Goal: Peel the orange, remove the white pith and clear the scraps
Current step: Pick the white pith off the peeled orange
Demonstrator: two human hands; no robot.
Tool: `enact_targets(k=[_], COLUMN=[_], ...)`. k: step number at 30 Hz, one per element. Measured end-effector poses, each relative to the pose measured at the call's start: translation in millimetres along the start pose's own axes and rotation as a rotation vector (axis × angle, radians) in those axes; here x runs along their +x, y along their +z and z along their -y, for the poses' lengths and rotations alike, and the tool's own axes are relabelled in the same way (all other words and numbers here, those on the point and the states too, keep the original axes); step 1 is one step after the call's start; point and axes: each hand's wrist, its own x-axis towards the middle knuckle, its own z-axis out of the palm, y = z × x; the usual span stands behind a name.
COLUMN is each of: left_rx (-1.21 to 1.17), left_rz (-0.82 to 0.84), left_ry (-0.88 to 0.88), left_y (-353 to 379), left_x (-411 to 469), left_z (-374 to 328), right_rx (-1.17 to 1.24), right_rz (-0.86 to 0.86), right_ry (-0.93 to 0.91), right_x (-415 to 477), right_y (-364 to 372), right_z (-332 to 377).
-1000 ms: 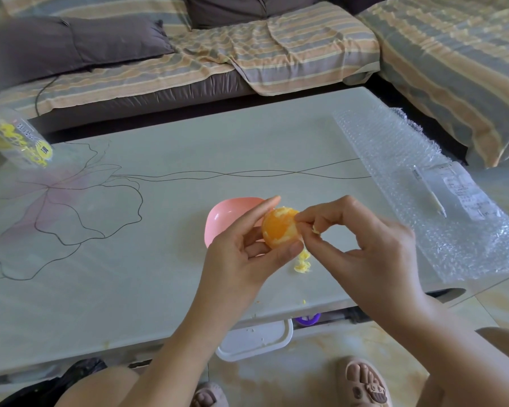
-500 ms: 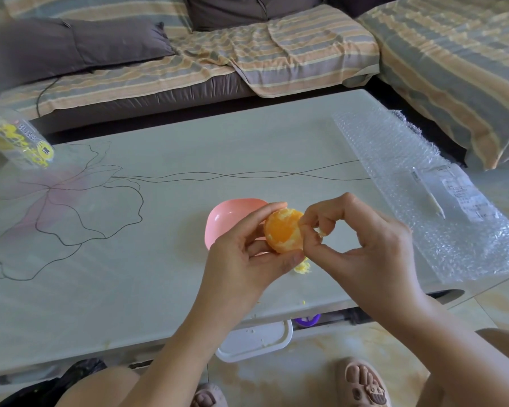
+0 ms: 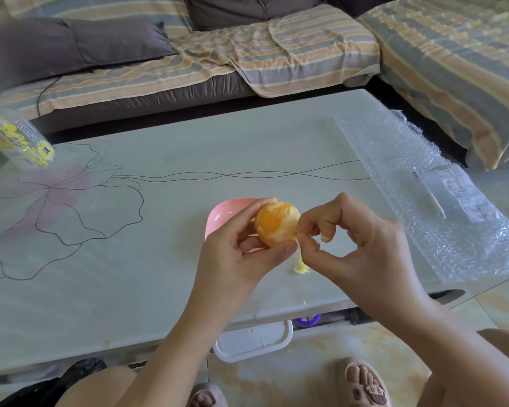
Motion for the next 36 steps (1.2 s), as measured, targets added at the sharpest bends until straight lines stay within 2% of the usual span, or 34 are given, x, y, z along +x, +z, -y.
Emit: enact_targets(k=[5, 10, 13, 16, 20, 32, 36], left_rx=[0.010, -0.048, -0.080, -0.078, -0.071, -0.135, -0.193], left_rz=[-0.073, -0.082, -0.057, -0.062, -0.111, -0.154, -0.140], left_ry=[-0.014, -0.051, -0.071, -0.085, -0.099, -0.208, -0.217], left_y=[-4, -5, -5, -7, -8, 4, 7], left_x=[2, 5, 4, 4, 4, 7, 8], left_z=[4, 10, 12, 13, 15, 19, 17], right_rx=[-0.014, -0.338, -0.452, -0.512, -0.457, -0.353, -0.240], right_rz=[-0.014, 0.267, 0.352, 0.372, 0.297, 0.203, 0.194], right_ry=[0.143, 0.374, 0.459, 0.415, 0.329, 0.354, 0.333], right_x=[6, 8, 6, 7, 5, 7, 6], right_y=[-5, 5, 13, 15, 17, 11, 6], right_z=[-13, -49, -55, -57, -55, -49, -41])
